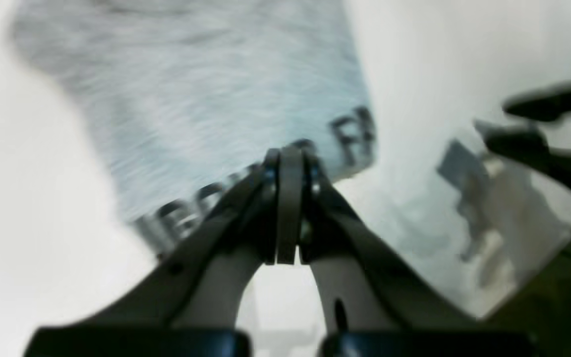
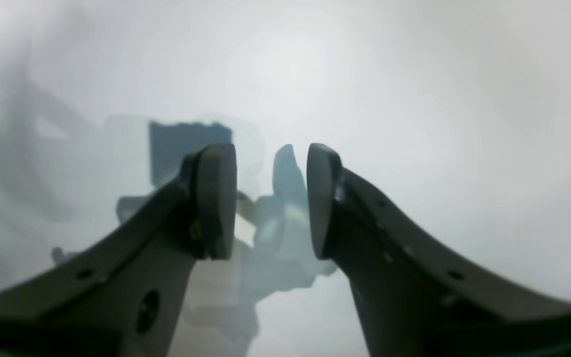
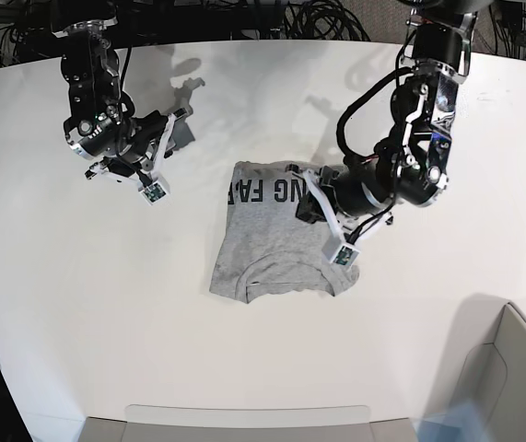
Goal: Fold the T-shirt properly
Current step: 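Drag the folded shirt with the left gripper toward the table corner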
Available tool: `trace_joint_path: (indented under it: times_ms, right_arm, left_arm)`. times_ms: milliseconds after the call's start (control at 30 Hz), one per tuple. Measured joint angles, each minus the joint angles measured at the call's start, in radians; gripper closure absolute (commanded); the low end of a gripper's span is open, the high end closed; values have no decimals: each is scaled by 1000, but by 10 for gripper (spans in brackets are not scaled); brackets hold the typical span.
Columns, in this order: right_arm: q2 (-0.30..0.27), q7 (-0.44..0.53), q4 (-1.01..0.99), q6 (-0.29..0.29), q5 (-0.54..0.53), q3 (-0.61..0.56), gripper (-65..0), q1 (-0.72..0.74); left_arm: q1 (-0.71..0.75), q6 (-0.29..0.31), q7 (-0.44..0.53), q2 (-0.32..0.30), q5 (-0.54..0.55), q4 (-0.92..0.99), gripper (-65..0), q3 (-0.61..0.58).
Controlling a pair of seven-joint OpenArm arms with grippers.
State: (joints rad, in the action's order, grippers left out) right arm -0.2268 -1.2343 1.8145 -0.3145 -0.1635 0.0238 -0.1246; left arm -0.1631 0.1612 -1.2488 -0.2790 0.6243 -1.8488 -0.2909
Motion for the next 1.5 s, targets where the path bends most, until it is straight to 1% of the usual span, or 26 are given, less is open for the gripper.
trace_joint_path:
  times_ms: [67, 233, 300, 467, 533, 600, 700, 733, 800, 867, 933, 1000, 1100, 1167, 1233, 1333, 1433, 1500]
  right_arm:
    - [1, 0, 8, 0, -14, 18, -242, -13]
    - [-1, -1, 38, -1, 4, 68, -242, -29]
    - [0, 3, 47, 0, -2, 68, -242, -34]
    - [0, 4, 47, 0, -2, 68, -242, -47]
    - [0, 3, 48, -1, -1, 68, -242, -48]
    - [0, 3, 47, 0, -3, 68, -242, -53]
    - [0, 0, 47, -1, -1, 68, -242, -58]
    - [0, 1, 47, -1, -2, 68, -242, -56]
    - [0, 1, 47, -1, -1, 68, -242, -55]
    - [0, 0, 49, -1, -1, 68, -242, -56]
    - [0, 1, 54, -1, -2, 68, -242, -56]
    - [0, 0, 55, -1, -1, 68, -242, -56]
    - [0, 0, 55, -1, -1, 68, -242, -56]
    - [0, 0, 55, -1, -2, 68, -242, -55]
    - [0, 0, 55, -1, -1, 68, -242, -52]
    - [0, 1, 55, -1, -2, 68, -242, -46]
    - [0, 0, 55, -1, -1, 68, -242, -47]
    - [0, 0, 55, -1, -1, 68, -242, -47]
  left_arm:
    - [-26, -1, 9, 26, -11, 57, 0, 5]
    - [-19, -3, 69, 79, -21, 233, 0, 2]
    - [-34, 0, 121, 82, -11, 276, 0, 0]
    - [-55, -3, 206, 74, -15, 433, 0, 5]
    - [-53, 3, 259, 73, 12, 512, 0, 6]
    - [-85, 29, 248, 45, 51, 581, 0, 7]
    - [-92, 32, 304, 12, 62, 657, 0, 8]
    - [-92, 43, 325, -5, 74, 667, 0, 6]
    - [-77, 57, 376, -49, 92, 678, 0, 4]
    - [-55, 63, 428, -108, 103, 687, 0, 12]
    - [-40, 75, 452, -158, 109, 719, 0, 58]
    - [-43, 76, 486, -206, 114, 774, 0, 93]
    - [-47, 74, 523, -275, 98, 837, 0, 98]
    - [-47, 60, 557, -318, 76, 868, 0, 95]
    - [-48, 53, 595, -353, 72, 892, 0, 65]
    - [-58, 53, 632, -396, 67, 911, 0, -9]
    - [-97, 44, 626, -428, 53, 915, 0, -98]
    - [-118, 38, 610, -442, 40, 918, 0, -134]
